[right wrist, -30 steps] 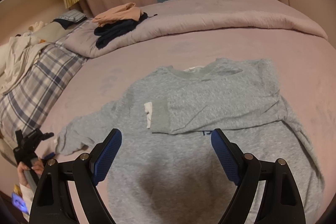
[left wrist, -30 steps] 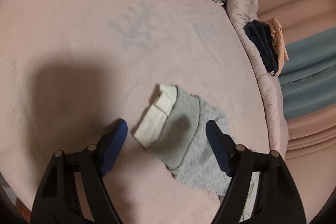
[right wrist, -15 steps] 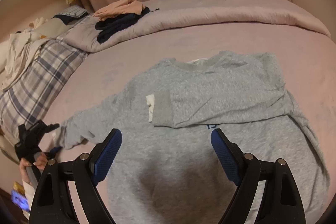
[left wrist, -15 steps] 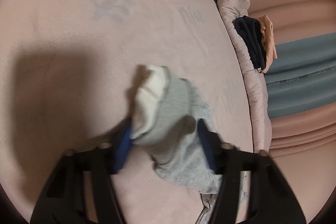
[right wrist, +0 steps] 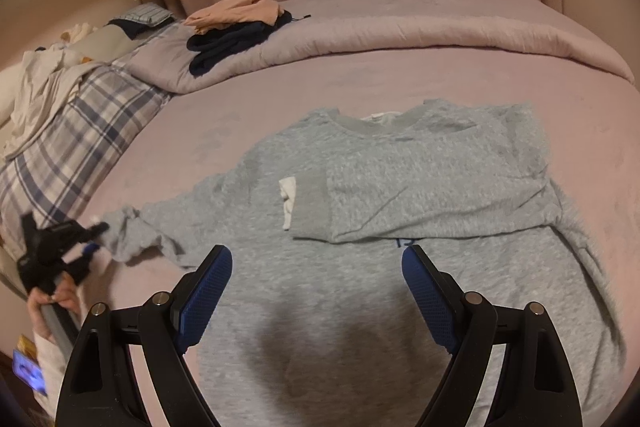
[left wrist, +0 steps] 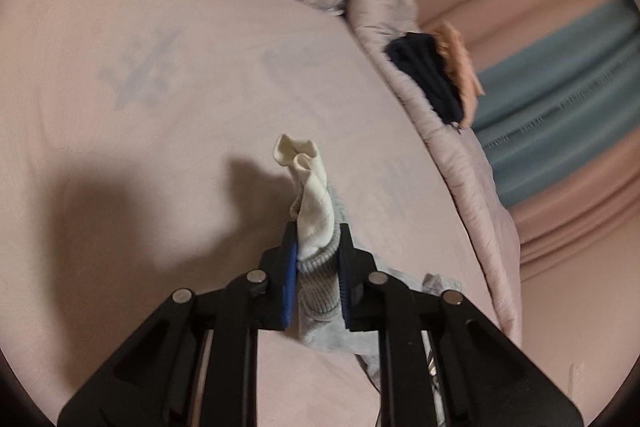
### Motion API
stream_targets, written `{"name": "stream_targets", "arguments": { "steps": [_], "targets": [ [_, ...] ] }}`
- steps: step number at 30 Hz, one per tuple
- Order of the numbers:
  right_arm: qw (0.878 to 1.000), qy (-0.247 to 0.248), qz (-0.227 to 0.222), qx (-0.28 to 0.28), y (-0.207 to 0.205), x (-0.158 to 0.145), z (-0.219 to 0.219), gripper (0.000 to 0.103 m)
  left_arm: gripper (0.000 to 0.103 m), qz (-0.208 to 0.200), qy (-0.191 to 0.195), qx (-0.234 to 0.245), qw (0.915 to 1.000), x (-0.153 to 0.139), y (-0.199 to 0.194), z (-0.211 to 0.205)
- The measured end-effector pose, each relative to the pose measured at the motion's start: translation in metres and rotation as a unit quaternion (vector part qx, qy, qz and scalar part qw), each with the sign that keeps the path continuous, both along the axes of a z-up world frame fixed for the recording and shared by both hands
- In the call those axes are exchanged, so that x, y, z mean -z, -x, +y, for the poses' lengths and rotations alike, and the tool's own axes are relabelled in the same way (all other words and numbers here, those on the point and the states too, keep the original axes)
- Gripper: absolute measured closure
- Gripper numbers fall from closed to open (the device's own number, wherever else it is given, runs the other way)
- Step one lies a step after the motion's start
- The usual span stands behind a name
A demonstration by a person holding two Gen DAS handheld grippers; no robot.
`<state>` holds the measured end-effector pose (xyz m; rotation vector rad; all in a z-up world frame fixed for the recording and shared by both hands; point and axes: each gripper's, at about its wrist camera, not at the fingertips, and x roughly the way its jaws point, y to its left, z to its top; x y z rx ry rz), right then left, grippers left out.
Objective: Fold small clothes
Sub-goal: 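Lift the held sleeve off the bed with the left gripper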
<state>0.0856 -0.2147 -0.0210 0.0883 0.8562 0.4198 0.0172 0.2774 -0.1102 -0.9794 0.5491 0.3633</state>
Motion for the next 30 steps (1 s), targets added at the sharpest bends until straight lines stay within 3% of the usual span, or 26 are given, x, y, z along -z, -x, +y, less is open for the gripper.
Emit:
{"name": "stream_targets", "arguments": {
  "steps": [8,21,30],
  "targets": [
    [1.0,0.018,-0.006,-0.012,-0.009,0.002,-0.006,0.016,0.087,0.001,-0.055,0.031,0.998,-0.03,-0.016,-0.039],
    [0.998,-0.008,-0.03,-0.062,-0.023,-0.019,-0.017,0.016,0.087,0.017,-0.121,0.056,0.9909,-0.061,-0.044,-0.094],
    [0.998,-0.058,0.009,-0.013,-0.042,-0.009,-0.059,0.016,0.087,0.016,-0.139,0.076,0.9872,-0.074,-0.062,-0.127]
  ]
}}
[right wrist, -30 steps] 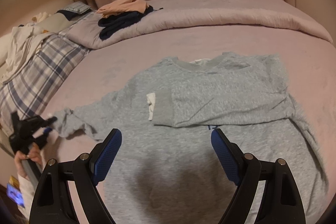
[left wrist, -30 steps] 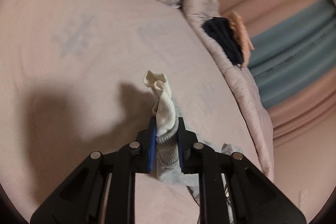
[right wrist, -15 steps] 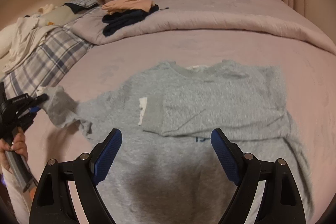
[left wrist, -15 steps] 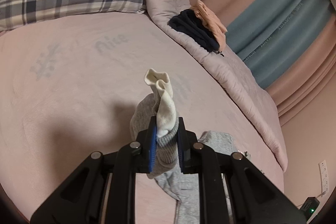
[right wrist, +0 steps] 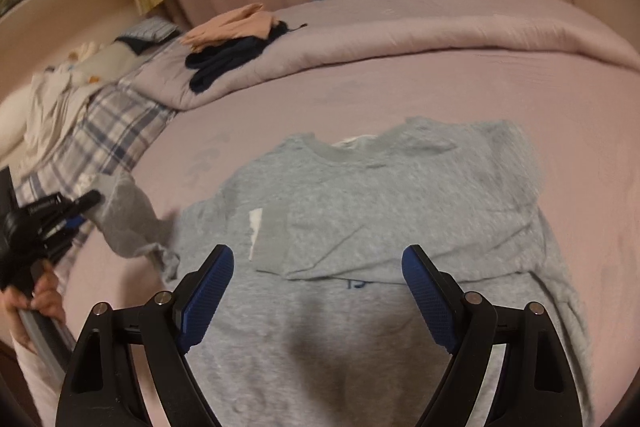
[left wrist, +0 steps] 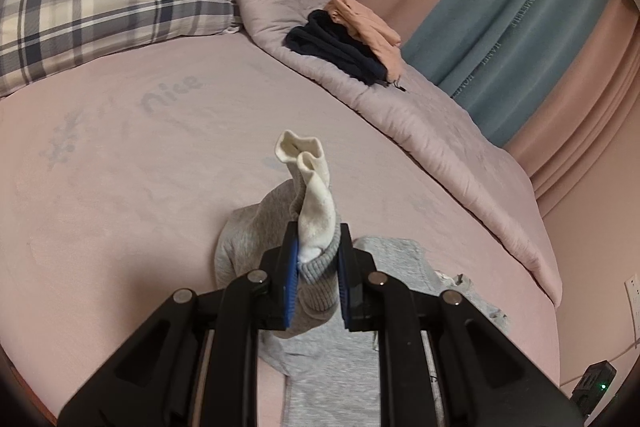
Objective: Fold small clothes
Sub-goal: 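Lift the held sleeve off the bed with the left gripper, then carry the sleeve across the chest with the left gripper and open it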
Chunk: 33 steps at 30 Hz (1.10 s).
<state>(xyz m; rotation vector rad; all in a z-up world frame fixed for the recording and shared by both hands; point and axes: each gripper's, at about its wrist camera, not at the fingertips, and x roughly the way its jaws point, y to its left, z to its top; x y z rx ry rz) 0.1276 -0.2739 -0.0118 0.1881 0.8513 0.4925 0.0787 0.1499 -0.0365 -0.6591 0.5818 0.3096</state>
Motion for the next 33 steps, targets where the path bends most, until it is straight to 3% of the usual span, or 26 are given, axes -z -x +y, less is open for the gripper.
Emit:
{"name": "stream_targets", "arguments": {
  "steps": [15,33],
  "targets": [
    [0.999,-0.026,-0.014,0.042,-0.003,-0.009,-0.03,0.016,0.087,0.013,-0.01,0.06,0.9981,-0.006,-0.021,-0.048],
    [0.997,-0.036,-0.009,0.069,-0.01,-0.007,-0.052,0.016,0.087,0.047,-0.014,0.134,0.9898,0.022,-0.053,-0.102]
  ]
}}
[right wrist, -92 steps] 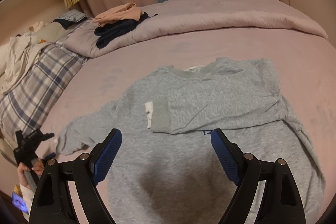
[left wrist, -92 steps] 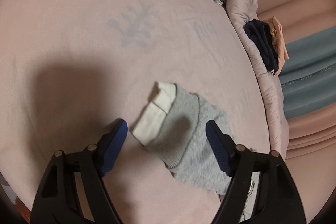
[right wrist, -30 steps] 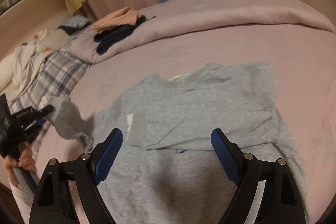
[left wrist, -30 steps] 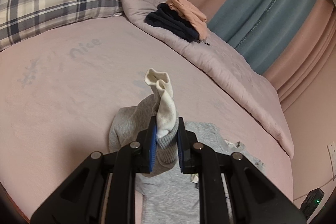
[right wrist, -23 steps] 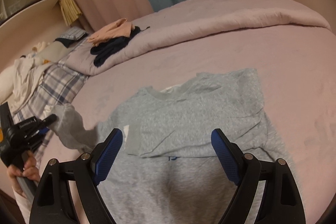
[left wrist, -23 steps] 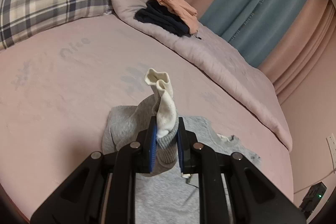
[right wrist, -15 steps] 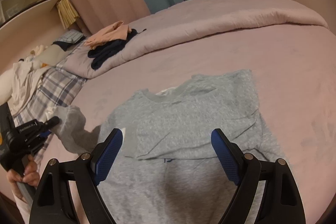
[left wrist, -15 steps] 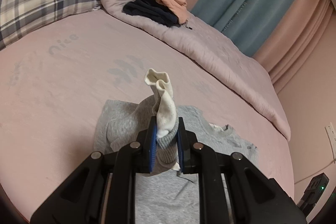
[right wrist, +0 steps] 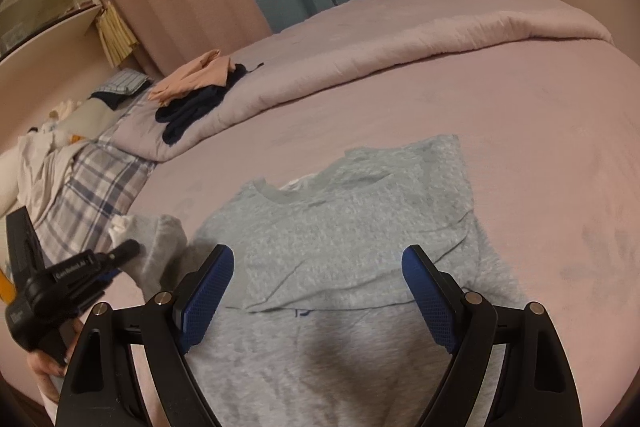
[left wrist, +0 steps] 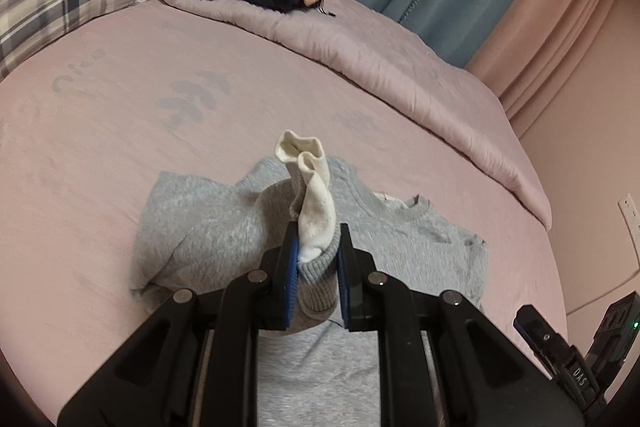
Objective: Fold small clothes
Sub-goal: 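Carry the sleeve across the chest with the left gripper and open it, then grasp the white cuff on the chest with the right gripper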
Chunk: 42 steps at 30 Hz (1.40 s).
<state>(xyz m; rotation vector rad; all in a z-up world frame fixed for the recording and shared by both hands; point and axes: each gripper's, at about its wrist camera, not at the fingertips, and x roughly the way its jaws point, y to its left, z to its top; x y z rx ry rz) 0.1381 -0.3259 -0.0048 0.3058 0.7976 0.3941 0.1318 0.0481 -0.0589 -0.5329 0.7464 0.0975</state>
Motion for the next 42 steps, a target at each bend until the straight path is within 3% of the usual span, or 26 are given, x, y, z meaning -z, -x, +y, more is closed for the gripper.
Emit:
{"name": "stream_targets", "arguments": {
  "steps": [19,26,29,33,38,42],
  "targets": [
    [1.0,-0.008,0.028,0.009,-0.011,0.013,-0.009,0.016,0.087,0.065,0.01,0.042,0.9969,0.058,-0.03,-0.04],
    [0.999,0.001,0.045,0.002,-0.013,0.022,-0.003,0.016,0.083,0.07,0.037,0.067,0.9946,0.066,-0.033,-0.038],
    [0.999,0.008,0.048,-0.003,-0.011,0.026,0.002,0.016,0.076,0.048,0.044,0.072,0.9952,0.051,-0.022,-0.032],
    [0.998,0.019,0.061,-0.009,-0.008,0.03,0.008,0.016,0.039,0.006,0.054,0.08,0.9953,0.016,-0.004,-0.013],
    [0.996,0.018,0.082,-0.02,-0.008,0.025,0.021,0.016,0.038,-0.005,0.037,0.057,0.9977,-0.011,0.013,0.019],
    [0.993,0.006,0.104,-0.056,-0.017,0.02,0.046,0.016,0.039,0.028,0.023,0.011,0.9993,0.0,0.027,0.053]
  ]
}}
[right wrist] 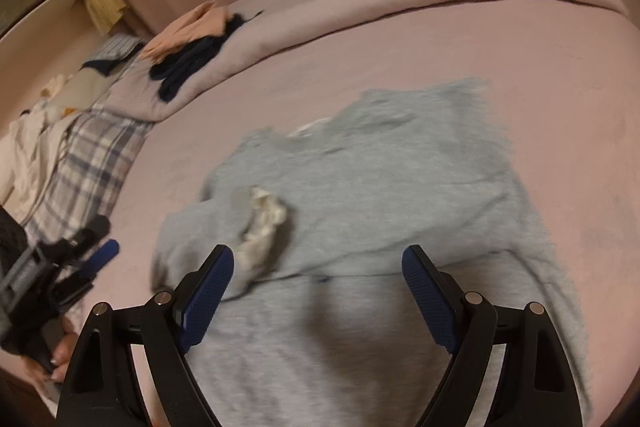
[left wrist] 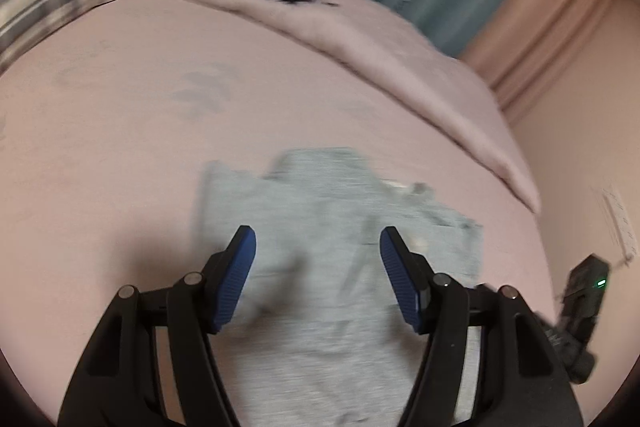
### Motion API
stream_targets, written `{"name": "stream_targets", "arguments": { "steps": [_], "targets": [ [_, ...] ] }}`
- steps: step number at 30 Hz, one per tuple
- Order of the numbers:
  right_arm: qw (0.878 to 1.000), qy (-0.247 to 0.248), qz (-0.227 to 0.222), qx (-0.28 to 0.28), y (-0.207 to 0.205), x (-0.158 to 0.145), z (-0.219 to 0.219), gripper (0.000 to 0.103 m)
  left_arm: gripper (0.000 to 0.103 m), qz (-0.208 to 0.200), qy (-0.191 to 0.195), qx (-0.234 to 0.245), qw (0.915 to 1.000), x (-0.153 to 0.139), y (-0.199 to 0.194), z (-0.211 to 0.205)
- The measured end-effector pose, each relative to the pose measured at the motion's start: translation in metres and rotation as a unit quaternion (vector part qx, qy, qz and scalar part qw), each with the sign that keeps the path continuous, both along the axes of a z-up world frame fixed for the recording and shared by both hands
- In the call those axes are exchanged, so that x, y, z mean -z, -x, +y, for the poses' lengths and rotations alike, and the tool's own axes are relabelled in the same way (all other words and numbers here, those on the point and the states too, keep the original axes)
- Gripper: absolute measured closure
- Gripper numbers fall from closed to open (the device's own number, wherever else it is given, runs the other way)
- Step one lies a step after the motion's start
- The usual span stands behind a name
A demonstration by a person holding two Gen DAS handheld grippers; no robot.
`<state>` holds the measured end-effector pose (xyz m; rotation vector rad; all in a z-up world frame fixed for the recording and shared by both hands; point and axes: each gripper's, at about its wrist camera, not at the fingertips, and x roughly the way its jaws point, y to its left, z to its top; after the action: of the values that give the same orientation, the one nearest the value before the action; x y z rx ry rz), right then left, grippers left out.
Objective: Fold small clothes
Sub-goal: 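Grasp the white cuff on the chest with the right gripper, then straighten the held cuff along the chest with the right gripper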
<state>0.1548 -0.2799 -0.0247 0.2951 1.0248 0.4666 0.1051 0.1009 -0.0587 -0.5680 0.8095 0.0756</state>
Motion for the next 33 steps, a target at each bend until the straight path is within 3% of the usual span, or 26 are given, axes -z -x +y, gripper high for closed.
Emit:
{"name": "stream_targets", "arguments": {
  "steps": [7,11,15,18,29,33],
  "targets": [
    [0.998,0.018,0.04,-0.045,-0.019,0.02,0.056,0.019,0.04,0.05,0.042,-0.057,0.9962,0.037,0.026,0.048],
    [0.995,0.046,0.065,-0.055,-0.026,0.039,0.075,0.035,0.04,0.065,0.046,-0.072,0.9942,0.048,0.032,0.055],
    [0.992,0.06,0.083,-0.068,-0.03,0.052,0.084,0.068,0.04,0.069,0.061,-0.073,0.993,0.052,0.032,0.059],
    [0.993,0.059,0.066,-0.075,-0.028,0.048,0.084,0.084,0.04,0.068,0.067,-0.068,0.9931,0.052,0.029,0.059],
    [0.994,0.084,-0.05,-0.054,-0.018,-0.017,0.068,0.087,0.04,0.057,0.071,-0.049,0.9947,0.043,0.021,0.055],
    [0.994,0.083,-0.066,-0.03,-0.024,-0.029,0.052,0.087,0.04,0.053,0.063,-0.035,0.996,0.039,0.011,0.046]
  ]
}}
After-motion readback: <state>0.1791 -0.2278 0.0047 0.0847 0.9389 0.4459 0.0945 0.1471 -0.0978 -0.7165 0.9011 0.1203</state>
